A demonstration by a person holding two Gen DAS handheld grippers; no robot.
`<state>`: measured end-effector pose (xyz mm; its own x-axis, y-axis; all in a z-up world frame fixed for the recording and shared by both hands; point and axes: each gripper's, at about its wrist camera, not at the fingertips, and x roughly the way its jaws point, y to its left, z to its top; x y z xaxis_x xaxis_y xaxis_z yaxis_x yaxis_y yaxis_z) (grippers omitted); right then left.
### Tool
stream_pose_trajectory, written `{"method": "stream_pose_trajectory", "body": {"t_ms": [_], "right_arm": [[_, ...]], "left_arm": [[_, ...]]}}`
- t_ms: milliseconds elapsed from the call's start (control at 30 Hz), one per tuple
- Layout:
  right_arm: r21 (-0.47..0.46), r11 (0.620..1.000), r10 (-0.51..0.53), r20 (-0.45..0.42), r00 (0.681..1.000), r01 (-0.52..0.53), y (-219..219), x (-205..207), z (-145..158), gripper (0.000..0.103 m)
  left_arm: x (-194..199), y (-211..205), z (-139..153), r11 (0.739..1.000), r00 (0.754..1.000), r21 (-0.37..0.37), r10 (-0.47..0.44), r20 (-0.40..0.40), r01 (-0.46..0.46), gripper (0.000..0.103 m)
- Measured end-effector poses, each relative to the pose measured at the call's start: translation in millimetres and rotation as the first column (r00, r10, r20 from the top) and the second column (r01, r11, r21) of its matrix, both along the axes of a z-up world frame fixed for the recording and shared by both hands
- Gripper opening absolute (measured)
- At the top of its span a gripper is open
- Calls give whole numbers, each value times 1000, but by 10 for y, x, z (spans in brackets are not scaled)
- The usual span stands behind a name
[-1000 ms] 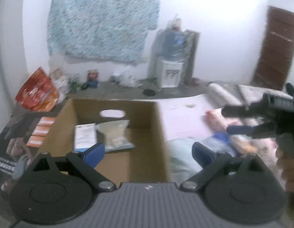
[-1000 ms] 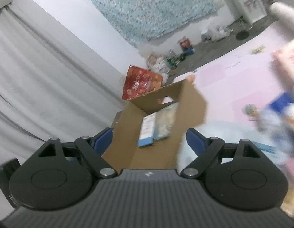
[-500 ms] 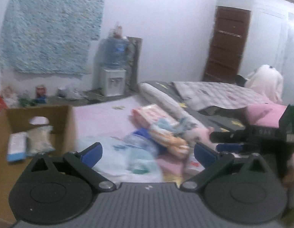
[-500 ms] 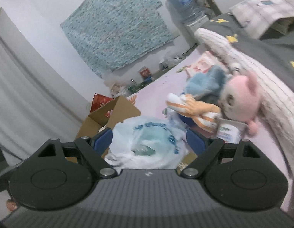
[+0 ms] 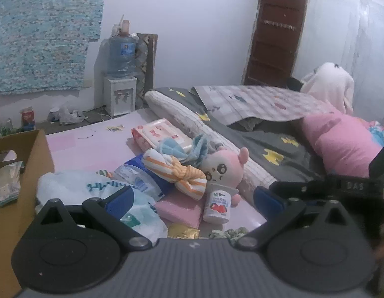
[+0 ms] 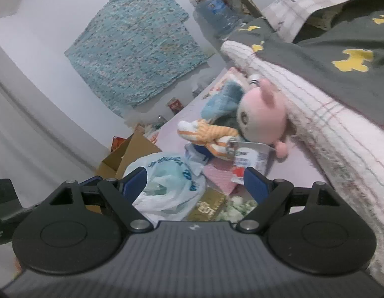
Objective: Organize soft objects
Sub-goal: 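Reach the right gripper to the pink plush bunny and grasp its ear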
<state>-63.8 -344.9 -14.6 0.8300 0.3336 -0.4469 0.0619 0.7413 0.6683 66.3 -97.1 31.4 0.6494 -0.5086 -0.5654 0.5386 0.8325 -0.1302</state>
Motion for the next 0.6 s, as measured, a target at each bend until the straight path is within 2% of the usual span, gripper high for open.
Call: {"method": "stream_pose_trajectory", "body": {"t_ms": [333,500,600], "right_arm": [[8,998,-58,-20,998,58,-200,-51,-82,85],[14,997,-80,-35,996,81,-283,107,-163,85],[-15,996,-92,-43,995,91,-337,279,-183,85]], "left_arm": [[142,-333,-217,995,997,58,-80,-13,81,103],[247,-479,-291,989,995,107,-101,-1,100,103],[287,-559,-338,984,993,141,-113,23,108,103]]}}
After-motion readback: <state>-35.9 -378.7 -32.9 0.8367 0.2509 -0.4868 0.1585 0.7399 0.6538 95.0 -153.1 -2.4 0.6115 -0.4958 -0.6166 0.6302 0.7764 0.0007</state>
